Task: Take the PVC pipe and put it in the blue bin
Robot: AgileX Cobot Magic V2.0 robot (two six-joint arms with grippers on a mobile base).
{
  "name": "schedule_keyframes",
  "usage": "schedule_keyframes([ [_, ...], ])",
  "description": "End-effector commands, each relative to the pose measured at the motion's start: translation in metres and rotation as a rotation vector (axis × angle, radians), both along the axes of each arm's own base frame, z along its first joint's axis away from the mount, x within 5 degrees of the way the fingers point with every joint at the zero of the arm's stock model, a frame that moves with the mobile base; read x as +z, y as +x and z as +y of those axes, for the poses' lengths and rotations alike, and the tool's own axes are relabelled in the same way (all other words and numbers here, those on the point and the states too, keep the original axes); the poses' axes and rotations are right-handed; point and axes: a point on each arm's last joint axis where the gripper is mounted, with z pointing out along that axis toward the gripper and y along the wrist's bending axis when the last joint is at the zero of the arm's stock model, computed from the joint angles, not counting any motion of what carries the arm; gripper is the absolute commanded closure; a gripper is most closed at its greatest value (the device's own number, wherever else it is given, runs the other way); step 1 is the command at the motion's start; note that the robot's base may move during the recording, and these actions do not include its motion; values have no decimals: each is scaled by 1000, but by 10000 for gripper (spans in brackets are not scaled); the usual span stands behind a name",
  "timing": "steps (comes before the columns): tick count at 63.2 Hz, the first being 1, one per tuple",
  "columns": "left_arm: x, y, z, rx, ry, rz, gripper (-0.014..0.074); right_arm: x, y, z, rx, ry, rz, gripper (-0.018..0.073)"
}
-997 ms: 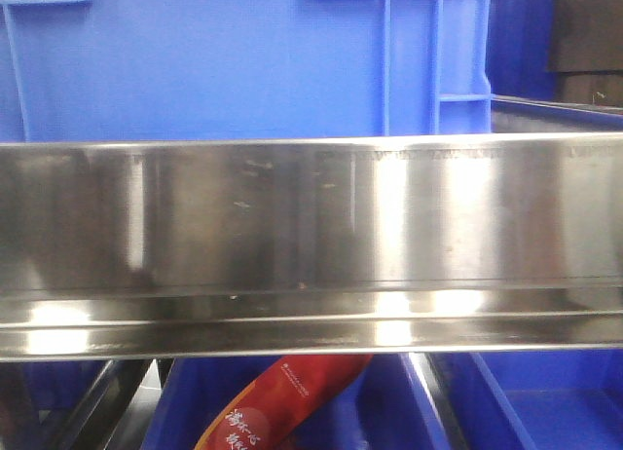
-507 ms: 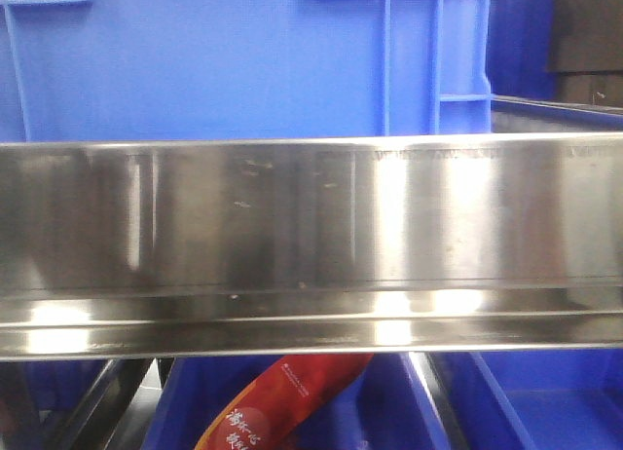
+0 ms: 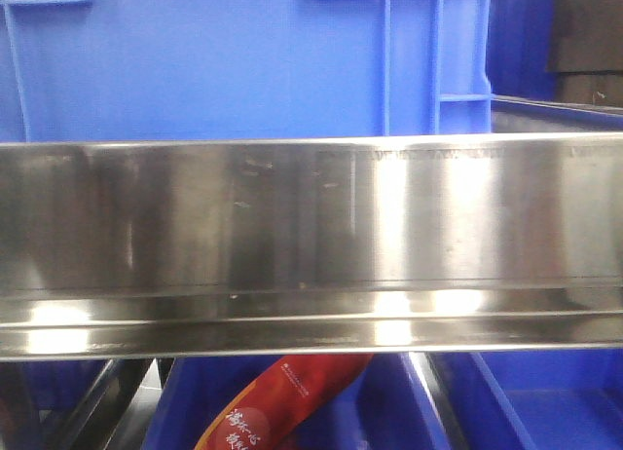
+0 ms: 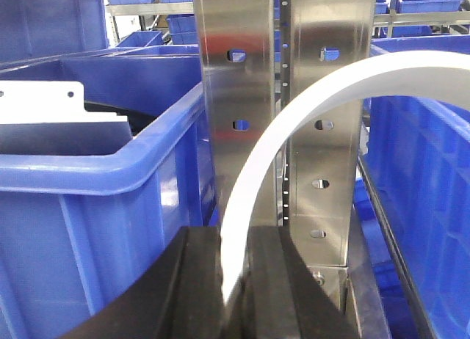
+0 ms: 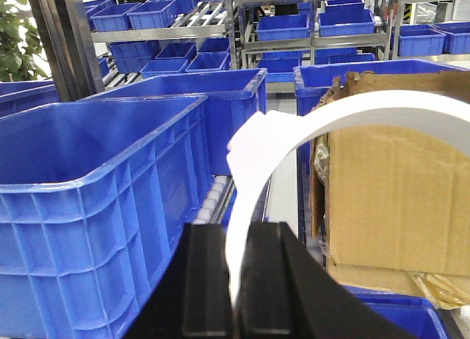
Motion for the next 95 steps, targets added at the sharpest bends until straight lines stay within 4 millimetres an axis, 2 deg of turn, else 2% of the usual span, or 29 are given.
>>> schedule_keyframes([
  [1,6,-1,0,-1,15,-62,707,2,0,-1,-6,-6,-31,727],
  [22,9,0,-1,-7,18,-102,707,2,0,-1,-6,-6,-30,727],
  [36,14,0,-9,-83,-125,-160,707,3,0,2,23,41,-38,727],
  [43,20,-2,-12,-116,-100,-175,707,5,-1,4,40,66,-50,727],
  [49,26,-5,-16,-152,-59,-191,707,9,-3,5,48,76,-64,727],
  [61,34,-6,-25,-251,-88,-236,707,23,-9,11,108,39,-132,727],
  [71,37,1,-31,-341,-104,-246,707,29,-12,18,176,21,-165,727],
  [81,42,13,-33,-392,-96,-232,707,29,-6,18,192,37,-146,727],
  [95,67,32,-29,-394,-105,-219,707,29,3,16,194,25,-117,727],
])
